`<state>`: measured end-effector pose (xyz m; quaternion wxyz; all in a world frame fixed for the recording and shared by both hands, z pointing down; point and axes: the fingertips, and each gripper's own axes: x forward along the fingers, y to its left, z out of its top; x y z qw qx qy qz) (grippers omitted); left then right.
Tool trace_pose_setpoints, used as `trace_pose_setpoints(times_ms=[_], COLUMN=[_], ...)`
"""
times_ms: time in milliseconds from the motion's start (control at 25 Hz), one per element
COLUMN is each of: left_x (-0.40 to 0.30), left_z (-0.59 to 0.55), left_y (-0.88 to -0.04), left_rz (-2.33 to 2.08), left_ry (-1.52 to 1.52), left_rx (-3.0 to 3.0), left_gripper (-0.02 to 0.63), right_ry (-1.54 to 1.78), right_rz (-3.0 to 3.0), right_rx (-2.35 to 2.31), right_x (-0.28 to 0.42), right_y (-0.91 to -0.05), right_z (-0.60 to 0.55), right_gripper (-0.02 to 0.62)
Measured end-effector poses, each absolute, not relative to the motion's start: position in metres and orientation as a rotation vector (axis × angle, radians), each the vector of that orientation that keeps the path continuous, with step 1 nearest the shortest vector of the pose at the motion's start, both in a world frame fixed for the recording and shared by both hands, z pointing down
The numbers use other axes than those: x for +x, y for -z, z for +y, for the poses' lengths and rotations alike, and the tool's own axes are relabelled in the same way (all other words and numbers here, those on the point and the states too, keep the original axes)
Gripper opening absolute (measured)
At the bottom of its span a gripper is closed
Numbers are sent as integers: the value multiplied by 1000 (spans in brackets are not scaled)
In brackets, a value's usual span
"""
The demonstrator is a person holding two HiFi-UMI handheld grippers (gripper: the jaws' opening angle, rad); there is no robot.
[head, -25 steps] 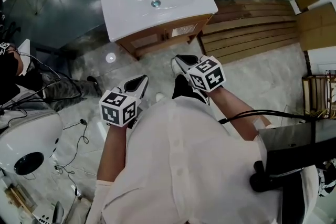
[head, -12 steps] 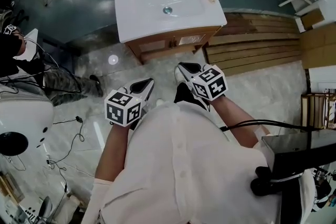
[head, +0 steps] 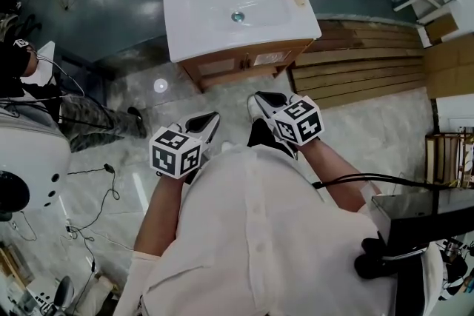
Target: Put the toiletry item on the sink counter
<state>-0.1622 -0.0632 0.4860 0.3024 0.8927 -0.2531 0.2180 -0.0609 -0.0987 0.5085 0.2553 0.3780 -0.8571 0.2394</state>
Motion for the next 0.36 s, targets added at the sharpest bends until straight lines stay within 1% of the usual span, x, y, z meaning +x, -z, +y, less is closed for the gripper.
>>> trace_pose_setpoints(times_ms=[360], left_x=[-153], left_z=[-63], left_y=[-492], left_rz=[-642], left_ry=[-601], left_rx=[2364], left_gripper=[6], right_ry=[-681], right_rz=[-2312], right_rx=[1080], right_x=[-43], right_y=[-513], right_z=[-103], right_gripper=[5])
